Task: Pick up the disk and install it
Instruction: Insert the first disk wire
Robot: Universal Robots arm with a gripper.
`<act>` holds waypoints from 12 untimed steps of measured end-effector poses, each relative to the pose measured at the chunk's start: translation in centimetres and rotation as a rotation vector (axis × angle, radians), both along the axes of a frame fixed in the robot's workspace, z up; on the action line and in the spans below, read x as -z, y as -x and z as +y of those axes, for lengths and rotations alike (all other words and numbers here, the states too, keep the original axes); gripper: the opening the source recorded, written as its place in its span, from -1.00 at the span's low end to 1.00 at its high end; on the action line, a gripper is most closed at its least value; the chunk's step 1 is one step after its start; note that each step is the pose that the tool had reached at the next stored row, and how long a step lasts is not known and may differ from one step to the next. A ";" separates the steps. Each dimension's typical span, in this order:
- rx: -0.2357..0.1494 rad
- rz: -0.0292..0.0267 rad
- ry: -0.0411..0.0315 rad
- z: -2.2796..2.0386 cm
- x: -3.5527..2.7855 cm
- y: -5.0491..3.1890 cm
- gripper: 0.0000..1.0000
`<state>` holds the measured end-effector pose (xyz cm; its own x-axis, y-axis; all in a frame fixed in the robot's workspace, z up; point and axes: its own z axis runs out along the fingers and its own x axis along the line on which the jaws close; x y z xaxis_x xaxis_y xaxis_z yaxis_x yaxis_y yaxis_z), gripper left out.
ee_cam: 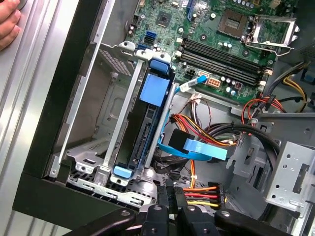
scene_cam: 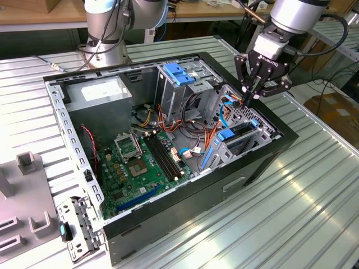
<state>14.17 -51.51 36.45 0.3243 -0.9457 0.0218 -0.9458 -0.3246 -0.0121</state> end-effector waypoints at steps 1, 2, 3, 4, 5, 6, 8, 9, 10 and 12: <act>0.000 0.0000 -0.0001 0.00 0.00 0.00 -0.67; 0.000 -0.0001 0.0000 0.00 0.00 0.01 -0.67; 0.000 -0.0001 0.0000 0.00 0.00 0.01 -0.67; 0.000 0.0000 0.0000 0.00 0.00 0.01 -0.67; 0.000 -0.0001 0.0000 0.00 0.00 0.01 -0.67; 0.000 0.0000 0.0000 0.00 0.00 0.01 -0.67; 0.003 -0.0001 0.0000 0.00 0.00 0.01 -0.67; 0.013 -0.0001 0.0000 0.00 0.01 0.02 -0.67; 0.027 -0.0001 0.0000 0.00 0.02 0.02 -0.67; 0.078 -0.0001 0.0000 0.01 0.07 0.02 -0.67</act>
<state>14.15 -51.50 36.37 0.2500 -0.9680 0.0219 -0.9681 -0.2503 -0.0122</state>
